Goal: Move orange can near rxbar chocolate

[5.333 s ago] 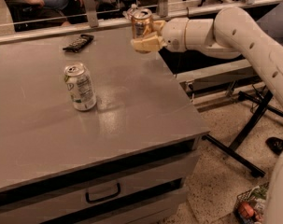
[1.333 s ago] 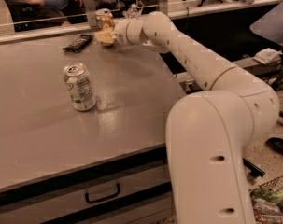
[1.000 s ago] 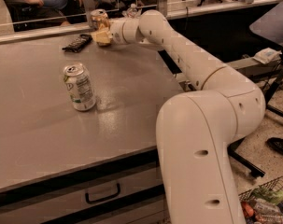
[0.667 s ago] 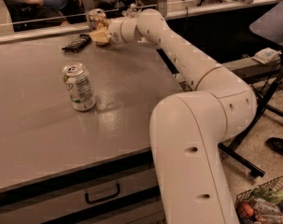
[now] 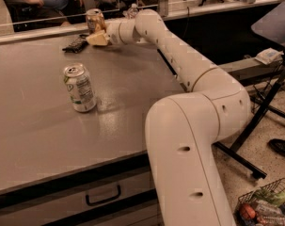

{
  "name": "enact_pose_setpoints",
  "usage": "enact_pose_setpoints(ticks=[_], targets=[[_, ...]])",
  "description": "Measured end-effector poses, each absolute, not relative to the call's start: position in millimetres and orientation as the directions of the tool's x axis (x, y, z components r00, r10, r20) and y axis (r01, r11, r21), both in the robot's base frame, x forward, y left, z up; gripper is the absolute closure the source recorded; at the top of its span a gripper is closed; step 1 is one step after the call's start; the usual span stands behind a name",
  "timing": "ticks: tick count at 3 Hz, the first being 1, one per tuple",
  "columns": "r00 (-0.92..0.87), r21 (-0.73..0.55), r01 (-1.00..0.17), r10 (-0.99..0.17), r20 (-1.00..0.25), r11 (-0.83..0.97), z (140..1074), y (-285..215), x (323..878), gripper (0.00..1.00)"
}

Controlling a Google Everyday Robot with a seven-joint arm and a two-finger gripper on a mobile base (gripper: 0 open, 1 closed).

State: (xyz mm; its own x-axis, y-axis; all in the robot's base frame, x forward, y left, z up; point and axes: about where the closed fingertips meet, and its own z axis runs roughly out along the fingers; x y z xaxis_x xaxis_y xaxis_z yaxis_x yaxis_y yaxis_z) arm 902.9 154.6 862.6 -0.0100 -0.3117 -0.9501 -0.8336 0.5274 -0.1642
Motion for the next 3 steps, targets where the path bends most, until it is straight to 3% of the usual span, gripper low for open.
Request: enact_pose_setpoints(ticks=[2,3], targets=[[-0.027,-0.153,-0.806,-0.294,-0.956,0.572,872.5,129.2,885.8,0.0],[-0.025,-0.166,-0.752,-0.28,-0.96,0.638,895.4,88.3,862.0,0.0]])
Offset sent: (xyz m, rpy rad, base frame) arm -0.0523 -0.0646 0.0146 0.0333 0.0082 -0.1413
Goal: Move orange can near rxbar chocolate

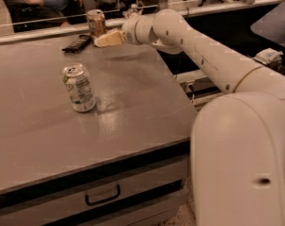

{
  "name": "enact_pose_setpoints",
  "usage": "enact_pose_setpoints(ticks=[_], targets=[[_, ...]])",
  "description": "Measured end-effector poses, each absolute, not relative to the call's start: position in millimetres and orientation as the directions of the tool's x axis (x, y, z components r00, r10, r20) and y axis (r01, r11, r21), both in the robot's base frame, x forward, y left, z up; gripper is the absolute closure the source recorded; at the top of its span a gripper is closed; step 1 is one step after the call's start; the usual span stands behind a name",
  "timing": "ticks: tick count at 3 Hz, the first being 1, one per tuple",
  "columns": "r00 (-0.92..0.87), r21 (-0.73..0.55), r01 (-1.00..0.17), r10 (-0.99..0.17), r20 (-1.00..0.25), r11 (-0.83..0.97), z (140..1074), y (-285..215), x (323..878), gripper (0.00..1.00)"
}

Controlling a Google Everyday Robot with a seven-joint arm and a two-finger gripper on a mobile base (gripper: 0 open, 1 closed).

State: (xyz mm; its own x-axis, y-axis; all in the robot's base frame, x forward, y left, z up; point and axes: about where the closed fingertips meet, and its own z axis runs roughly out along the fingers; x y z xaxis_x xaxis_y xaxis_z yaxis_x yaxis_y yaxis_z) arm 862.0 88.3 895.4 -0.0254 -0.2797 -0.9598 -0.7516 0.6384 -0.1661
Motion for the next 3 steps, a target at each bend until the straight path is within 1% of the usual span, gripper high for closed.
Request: enact_pose_setpoints(ticks=[1,2,3], targets=[[-0.036,-0.178,-0.676,-0.274,-0.961,0.715,914.8,39.4,828.9,0.0],[-0.082,-0.17,-0.601,-0.272,-0.959,0.781,922.5,6.9,798.8,0.0],[-0.137,-0.159,-0.599,-0.296,-0.945,0.785,893.8,-2.0,781.7,0.0]])
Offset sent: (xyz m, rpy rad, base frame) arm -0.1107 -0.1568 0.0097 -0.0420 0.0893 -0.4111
